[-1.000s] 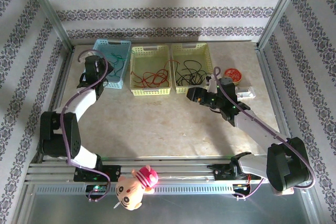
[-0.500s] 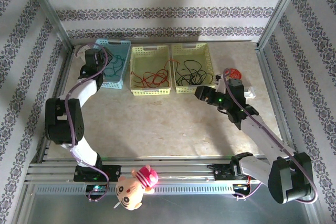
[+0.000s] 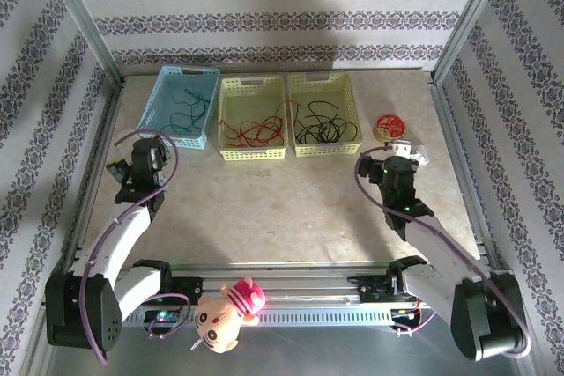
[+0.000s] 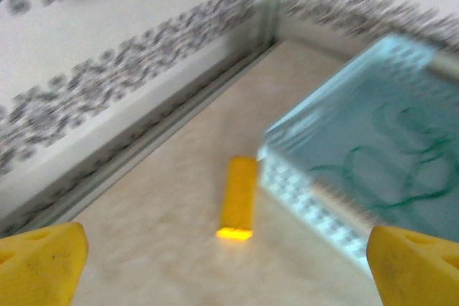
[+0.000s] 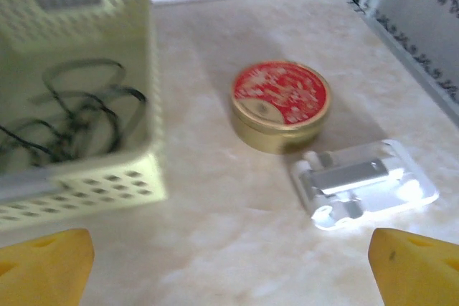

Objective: Untangle the cables

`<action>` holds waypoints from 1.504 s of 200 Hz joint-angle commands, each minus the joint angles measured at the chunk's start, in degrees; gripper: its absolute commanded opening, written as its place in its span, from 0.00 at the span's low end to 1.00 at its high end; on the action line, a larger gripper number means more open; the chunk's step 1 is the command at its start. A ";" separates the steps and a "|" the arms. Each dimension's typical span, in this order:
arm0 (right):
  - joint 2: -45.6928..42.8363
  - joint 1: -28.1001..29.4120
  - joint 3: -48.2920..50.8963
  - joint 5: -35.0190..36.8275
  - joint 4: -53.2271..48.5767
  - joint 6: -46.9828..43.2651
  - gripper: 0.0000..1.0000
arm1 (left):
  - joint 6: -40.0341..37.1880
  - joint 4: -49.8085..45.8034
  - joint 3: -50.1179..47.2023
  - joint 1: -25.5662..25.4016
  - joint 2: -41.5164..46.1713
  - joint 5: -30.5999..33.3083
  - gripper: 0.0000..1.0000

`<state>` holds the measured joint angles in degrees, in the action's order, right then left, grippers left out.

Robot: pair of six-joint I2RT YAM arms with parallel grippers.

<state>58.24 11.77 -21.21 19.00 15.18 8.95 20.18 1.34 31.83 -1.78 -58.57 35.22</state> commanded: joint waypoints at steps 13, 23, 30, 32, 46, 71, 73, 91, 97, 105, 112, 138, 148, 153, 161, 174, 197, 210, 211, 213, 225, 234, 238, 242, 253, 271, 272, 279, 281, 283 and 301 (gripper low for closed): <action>14.75 1.00 2.30 7.64 24.50 -9.43 0.98 | -3.85 7.61 -8.10 -0.50 -5.89 4.22 0.99; 17.58 1.70 0.22 6.44 26.76 -12.14 0.98 | -3.59 10.19 -8.07 -0.50 -8.65 3.60 0.99; 20.33 1.90 0.18 5.03 32.10 -14.84 0.98 | -3.22 9.17 -7.18 -0.59 -9.77 2.01 0.99; 21.04 2.15 0.02 5.11 32.63 -15.56 0.98 | -3.64 10.34 -7.30 -0.57 -10.15 1.84 0.99; 26.78 1.14 0.46 2.83 41.52 -16.70 0.98 | -6.25 18.10 -8.53 -0.55 -11.89 -0.58 0.99; 24.25 -5.25 4.40 -7.48 41.15 -11.09 0.98 | -9.76 28.97 -9.91 -0.50 -15.01 -3.38 0.99; 24.79 -5.92 4.81 -8.92 42.21 -10.72 0.98 | -9.84 29.55 -9.87 -0.50 -15.33 -3.60 0.99; 30.72 -8.11 2.33 -12.22 46.01 -8.98 0.98 | -11.68 34.95 -9.77 -0.50 -18.01 -6.66 0.99; 28.05 -9.38 0.03 -14.62 37.62 -8.29 0.98 | -12.41 37.15 -9.77 -0.50 -19.22 -7.73 0.99; 27.97 -10.34 -1.14 -15.68 34.97 -7.39 0.98 | -13.05 40.56 -9.77 -0.50 -20.91 -8.92 0.99; 29.63 -10.84 0.15 -16.51 40.21 -6.83 0.98 | -12.58 43.38 -10.39 -0.42 -22.63 -10.47 0.99; 28.89 -10.56 -0.22 -14.48 38.29 -6.79 0.98 | -14.40 46.21 -9.37 -0.15 -26.30 -14.77 0.99; 29.23 -9.83 0.16 -12.82 39.74 -7.10 0.98 | -16.83 52.62 -11.17 -0.23 -28.12 -18.26 0.99; 29.11 -9.62 0.19 -12.50 39.55 -7.33 0.98 | -16.80 49.43 -10.97 -0.22 -26.93 -21.22 0.99; 28.91 -9.57 0.03 -12.39 38.94 -7.30 0.98 | -18.06 51.73 -11.54 -0.20 -27.68 -24.18 0.99; 28.95 -9.66 -0.06 -12.67 39.04 -7.24 0.98 | -20.72 64.67 -13.46 -0.38 -34.20 -26.33 0.99; 29.05 -9.82 -0.06 -13.14 38.96 -7.14 0.98 | -19.87 58.16 -11.02 -0.42 -33.53 -25.07 0.99; 29.04 -10.45 -0.22 -14.48 38.87 -6.93 0.98 | -18.83 52.62 -10.39 -0.41 -31.86 -25.38 0.99; 29.08 -10.45 -0.23 -14.50 38.87 -6.93 0.98 | -18.80 52.05 -10.26 -0.41 -31.69 -25.42 0.99; 29.05 -10.45 -0.23 -14.52 38.81 -6.91 0.98 | -18.72 51.62 -10.09 -0.42 -31.56 -25.41 0.99; 29.06 -10.46 -0.23 -14.57 38.79 -6.82 0.98 | -19.72 57.99 -11.13 -0.42 -33.56 -25.13 0.99; 29.04 -10.54 -0.23 -14.81 38.70 -6.82 0.98 | -19.28 55.16 -10.72 -0.42 -32.73 -25.18 0.99; 29.04 -10.62 -0.28 -14.94 38.70 -6.84 0.98 | -19.05 54.03 -10.53 -0.42 -32.33 -25.26 0.99; 29.05 -10.70 -0.30 -15.07 38.70 -6.71 0.98 | -19.02 54.37 -10.56 -0.42 -32.42 -25.24 0.99; 29.10 -10.97 -0.32 -15.68 38.61 -6.62 0.98 | -19.59 57.10 -11.00 -0.42 -33.41 -25.16 0.99; 29.21 -12.86 -0.50 -20.35 38.43 -5.86 0.98 | -19.22 56.10 -10.77 -0.42 -32.94 -25.21 0.99; 29.21 -13.06 -0.50 -20.86 38.43 -5.78 0.98 | -19.31 56.34 -10.80 -0.42 -33.02 -25.21 0.99; 29.26 -13.85 -0.37 -22.54 38.68 -5.31 0.98 | -19.31 56.21 -10.83 -0.42 -33.14 -25.16 0.99; 29.29 -13.87 -0.33 -22.59 38.74 -5.27 0.98 | -19.31 55.87 -10.76 -0.42 -33.00 -25.26 0.99; 29.30 -13.88 -0.32 -22.52 38.77 -5.33 0.98 | -19.24 55.50 -10.68 -0.37 -32.88 -25.28 0.99; 29.21 -13.28 -0.23 -21.78 38.81 -5.78 0.98 | -19.35 56.19 -10.79 -0.42 -33.10 -25.20 0.99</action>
<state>87.29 -1.43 -20.53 0.49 52.95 2.02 1.67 54.76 20.49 -1.83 -91.42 10.70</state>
